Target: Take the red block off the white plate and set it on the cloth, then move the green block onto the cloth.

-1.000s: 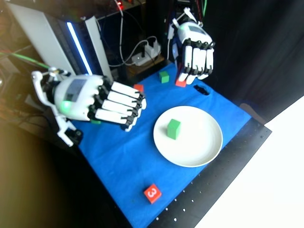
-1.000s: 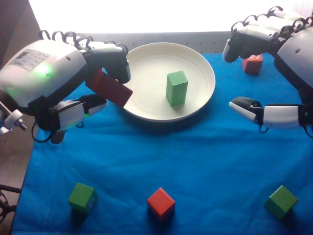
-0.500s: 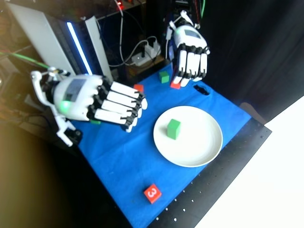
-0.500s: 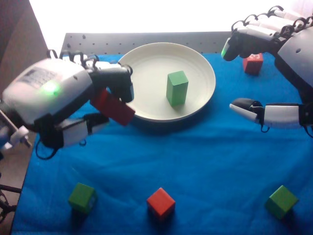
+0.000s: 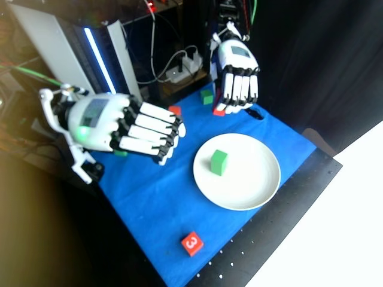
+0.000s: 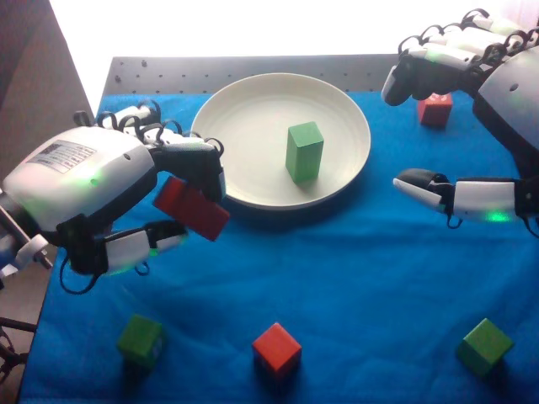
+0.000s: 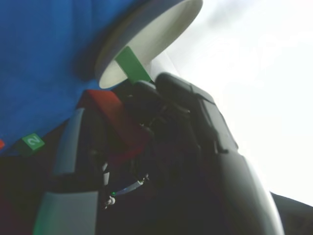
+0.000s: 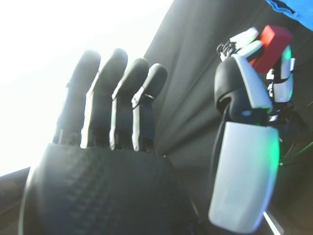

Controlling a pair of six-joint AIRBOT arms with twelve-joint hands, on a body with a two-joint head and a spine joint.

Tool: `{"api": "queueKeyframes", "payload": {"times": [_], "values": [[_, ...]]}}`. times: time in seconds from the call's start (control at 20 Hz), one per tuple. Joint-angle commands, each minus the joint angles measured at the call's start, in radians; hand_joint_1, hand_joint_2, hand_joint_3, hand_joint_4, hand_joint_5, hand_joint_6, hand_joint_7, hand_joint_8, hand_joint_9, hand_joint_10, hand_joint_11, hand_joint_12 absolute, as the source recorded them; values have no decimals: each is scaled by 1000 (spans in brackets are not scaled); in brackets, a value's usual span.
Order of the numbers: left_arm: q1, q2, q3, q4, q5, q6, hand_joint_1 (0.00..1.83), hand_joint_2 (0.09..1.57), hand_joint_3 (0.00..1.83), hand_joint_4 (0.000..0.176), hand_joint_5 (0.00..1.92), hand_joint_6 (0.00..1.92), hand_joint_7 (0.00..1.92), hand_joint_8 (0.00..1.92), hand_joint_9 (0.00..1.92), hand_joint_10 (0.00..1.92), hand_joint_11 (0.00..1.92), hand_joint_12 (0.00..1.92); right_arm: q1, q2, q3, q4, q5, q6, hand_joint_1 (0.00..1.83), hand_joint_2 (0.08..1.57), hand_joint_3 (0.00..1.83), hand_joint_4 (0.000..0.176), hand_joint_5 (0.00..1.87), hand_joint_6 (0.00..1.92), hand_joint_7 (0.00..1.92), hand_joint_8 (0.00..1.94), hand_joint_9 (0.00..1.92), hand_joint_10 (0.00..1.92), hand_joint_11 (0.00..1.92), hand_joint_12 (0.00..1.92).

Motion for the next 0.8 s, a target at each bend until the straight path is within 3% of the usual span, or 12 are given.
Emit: {"api": "queueKeyframes", "payload": {"times": [0.0,0.05,0.1,0.2,0.3,0.4,0.45,0.5,0.6,0.7,0.75], "values": [[-7,-6,-4,11,-124,0,864,1114,0,0,660,375,604,333,434,642,1,1336,7,3,-3,-21,-123,2,1010,769,367,0,457,1101,427,1378,392,1460,223,1750],[-5,-6,-5,9,-124,0,827,1109,0,13,668,283,601,240,397,625,0,1359,7,4,-3,-21,-123,2,1014,769,367,0,457,1097,426,1372,392,1459,226,1752],[-4,-6,-5,7,-125,0,827,1109,0,13,668,283,601,240,397,625,0,1359,7,4,-3,-21,-123,2,1014,769,367,0,457,1097,426,1372,392,1459,226,1752],[-2,-6,-6,6,-128,0,785,1087,0,20,694,135,605,65,351,549,0,1390,7,4,-3,-20,-123,2,1019,767,371,0,468,1094,426,1376,391,1461,227,1751],[2,-5,-7,3,-134,0,778,1076,0,7,686,110,595,43,334,544,0,1366,7,4,-3,-19,-123,2,1025,771,377,0,456,1103,401,1376,363,1465,195,1774],[4,-4,-7,-2,-143,0,748,1076,0,26,644,75,560,20,312,529,0,1347,7,4,-3,-19,-123,2,1036,778,376,0,453,1090,403,1355,360,1452,186,1764],[4,-2,-7,-4,-149,0,734,1087,5,19,631,65,552,15,305,523,0,1349,7,4,-2,-19,-123,2,1030,775,373,0,453,1087,402,1350,353,1444,180,1754],[4,0,-6,-7,-158,1,698,1100,9,31,597,47,527,4,293,515,0,1355,7,4,-2,-18,-123,2,1023,779,367,0,458,1081,406,1343,359,1436,186,1741],[4,9,-6,-17,-191,1,609,1148,5,35,556,16,509,0,302,488,0,1338,7,4,1,-16,-123,2,1016,778,360,0,452,1076,411,1340,370,1436,208,1749],[3,16,-2,-24,-225,1,526,1219,10,54,458,0,457,0,276,464,0,1257,7,4,9,-13,-122,2,1007,790,346,0,420,1055,421,1280,382,1416,230,1741],[0,19,0,-26,-240,1,455,1254,1,87,380,0,398,0,253,349,0,1116,7,4,13,-12,-121,2,1006,804,344,0,392,1042,402,1255,365,1425,235,1758]]}}
